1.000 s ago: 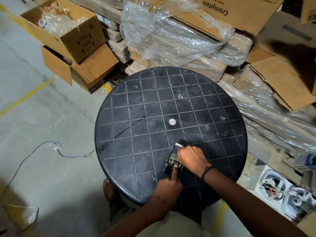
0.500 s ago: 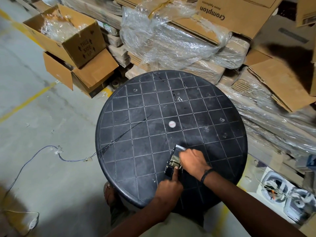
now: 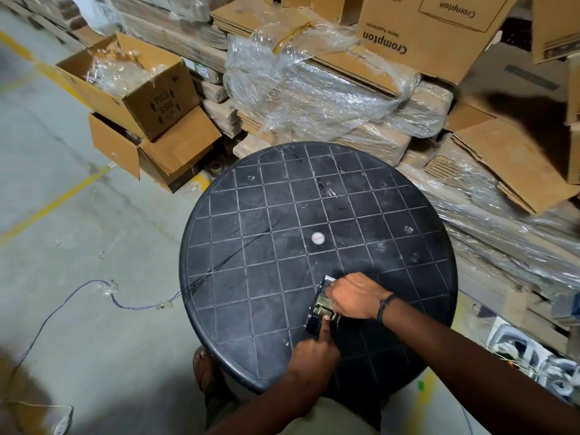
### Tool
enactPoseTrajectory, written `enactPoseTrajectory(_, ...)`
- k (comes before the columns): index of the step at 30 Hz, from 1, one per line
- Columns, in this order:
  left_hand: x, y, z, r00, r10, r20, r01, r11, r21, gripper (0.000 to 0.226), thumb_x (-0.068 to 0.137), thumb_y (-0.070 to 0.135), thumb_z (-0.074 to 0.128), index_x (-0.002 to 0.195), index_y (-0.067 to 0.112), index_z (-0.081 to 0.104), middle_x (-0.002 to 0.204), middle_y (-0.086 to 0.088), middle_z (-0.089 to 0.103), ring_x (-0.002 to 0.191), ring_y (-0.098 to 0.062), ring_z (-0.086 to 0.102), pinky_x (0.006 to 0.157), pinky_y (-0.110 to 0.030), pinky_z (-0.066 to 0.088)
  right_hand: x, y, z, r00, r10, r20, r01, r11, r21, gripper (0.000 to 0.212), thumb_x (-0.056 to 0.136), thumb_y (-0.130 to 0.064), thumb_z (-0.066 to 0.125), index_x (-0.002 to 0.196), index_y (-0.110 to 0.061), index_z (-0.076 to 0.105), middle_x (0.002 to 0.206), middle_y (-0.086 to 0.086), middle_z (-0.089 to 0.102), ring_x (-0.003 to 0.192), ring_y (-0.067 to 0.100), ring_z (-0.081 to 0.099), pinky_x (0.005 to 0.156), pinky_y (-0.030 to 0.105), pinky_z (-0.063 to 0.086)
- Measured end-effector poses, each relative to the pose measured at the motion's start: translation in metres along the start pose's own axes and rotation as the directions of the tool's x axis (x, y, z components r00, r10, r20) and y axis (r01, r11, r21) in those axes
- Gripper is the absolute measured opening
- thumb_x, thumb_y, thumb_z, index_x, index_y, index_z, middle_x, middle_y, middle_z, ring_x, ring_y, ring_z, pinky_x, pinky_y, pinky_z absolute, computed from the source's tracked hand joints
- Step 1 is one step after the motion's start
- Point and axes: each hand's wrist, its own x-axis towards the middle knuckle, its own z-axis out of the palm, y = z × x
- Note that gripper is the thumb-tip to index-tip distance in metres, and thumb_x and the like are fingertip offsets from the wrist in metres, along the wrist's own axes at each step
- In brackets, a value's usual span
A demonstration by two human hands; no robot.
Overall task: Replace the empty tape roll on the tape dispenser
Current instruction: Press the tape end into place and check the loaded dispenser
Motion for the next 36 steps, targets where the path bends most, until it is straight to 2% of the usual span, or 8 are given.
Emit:
enactPoseTrajectory(5, -0.004, 0.001, -0.003, 1.0, 0.008, 0.017, -0.008, 1.0, -0.015, 0.045, 0.022, 0.022, 0.092, 0.064, 0.011, 0.078, 0.11, -0.014, 0.075, 0.02, -0.014, 0.043, 0.022, -0.022, 0.029, -0.003, 0.005, 0.005, 0.999, -0.032, -0.01, 0.033, 0.994, 0.104, 0.031, 0.091, -0.029, 0.034, 0.091, -0.014, 0.06, 0.085, 0.004, 0.066, 0.075, 0.023, 0.063, 0.074, 0.039, 0.055)
enactPoseTrajectory(17, -0.015, 0.002, -0.001, 0.994, 0.017, 0.106, -0.019, 1.0, 0.022, 0.042, 0.023, 0.023, 0.094, 0.06, 0.014, 0.076, 0.112, -0.016, 0.074, 0.022, -0.015, 0.045, 0.022, -0.024, 0.034, -0.018, -0.004, 0.006, 0.997, -0.033, -0.065, 0.049, 0.963, 0.265, 0.018, 0.092, -0.033, 0.041, 0.083, -0.021, 0.052, 0.075, -0.009, 0.046, 0.067, 0.014, 0.047, 0.063, 0.031, 0.037)
enactPoseTrajectory(21, -0.027, 0.001, -0.004, 0.988, 0.053, 0.147, -0.06, 0.997, 0.047, 0.04, 0.049, 0.009, 0.088, 0.088, 0.007, 0.078, 0.135, -0.025, 0.059, 0.035, -0.023, 0.058, 0.029, -0.032, 0.043, -0.02, 0.004, 0.005, 0.998, 0.024, -0.063, -0.003, 0.95, 0.311, 0.023, 0.091, -0.036, 0.039, 0.08, -0.019, 0.051, 0.075, -0.007, 0.049, 0.063, 0.013, 0.047, 0.062, 0.027, 0.033)
enactPoseTrajectory(24, -0.031, -0.001, -0.006, 0.985, 0.067, 0.16, -0.07, 0.997, 0.015, 0.047, 0.081, -0.006, 0.059, 0.128, -0.007, 0.058, 0.158, -0.029, 0.024, 0.065, -0.037, 0.069, 0.051, -0.043, 0.053, -0.018, 0.015, 0.007, 0.994, 0.104, -0.025, -0.087, 0.917, 0.389, 0.018, 0.09, -0.033, 0.042, 0.077, -0.022, 0.048, 0.076, -0.008, 0.05, 0.064, 0.012, 0.049, 0.06, 0.029, 0.038)
enactPoseTrajectory(29, -0.033, -0.007, -0.002, 0.991, 0.1, 0.092, -0.104, 0.994, 0.043, 0.06, 0.09, -0.01, 0.044, 0.147, -0.011, 0.027, 0.162, -0.028, 0.005, 0.08, -0.041, 0.067, 0.06, -0.045, 0.048, -0.001, 0.029, 0.019, 0.974, 0.217, 0.058, -0.211, 0.793, 0.572, 0.021, 0.092, -0.026, 0.048, 0.071, -0.025, 0.048, 0.077, -0.007, 0.056, 0.065, 0.006, 0.051, 0.066, 0.027, 0.047)
enactPoseTrajectory(31, -0.035, -0.008, -0.002, 0.995, 0.057, 0.077, -0.059, 0.998, 0.024, 0.06, 0.079, 0.0, 0.067, 0.137, -0.003, 0.051, 0.161, -0.024, 0.017, 0.063, -0.033, 0.068, 0.049, -0.04, 0.05, 0.008, 0.029, 0.021, 0.961, 0.259, 0.093, -0.257, 0.722, 0.643, 0.024, 0.092, -0.024, 0.051, 0.068, -0.024, 0.05, 0.071, -0.009, 0.056, 0.06, 0.005, 0.048, 0.063, 0.026, 0.044)
enactPoseTrajectory(34, -0.031, -0.012, 0.002, 0.999, 0.008, 0.046, -0.011, 0.999, 0.051, 0.065, 0.029, 0.018, 0.093, 0.093, 0.014, 0.078, 0.134, -0.013, 0.063, 0.03, -0.016, 0.052, 0.028, -0.023, 0.035, 0.023, 0.03, 0.027, 0.93, 0.319, 0.184, -0.343, 0.57, 0.747, 0.017, 0.091, -0.024, 0.058, 0.077, -0.016, 0.063, 0.07, -0.007, 0.06, 0.06, 0.006, 0.051, 0.061, 0.025, 0.045)
enactPoseTrajectory(36, -0.034, -0.011, -0.005, 0.998, -0.007, 0.066, 0.008, 1.0, -0.005, 0.068, 0.042, 0.019, 0.089, 0.108, 0.014, 0.073, 0.144, -0.011, 0.055, 0.042, -0.02, 0.061, 0.035, -0.028, 0.044, 0.033, 0.028, 0.035, 0.896, 0.334, 0.291, -0.425, 0.461, 0.779, 0.014, 0.086, -0.026, 0.061, 0.081, -0.015, 0.067, 0.073, -0.004, 0.061, 0.063, 0.009, 0.053, 0.06, 0.023, 0.047)
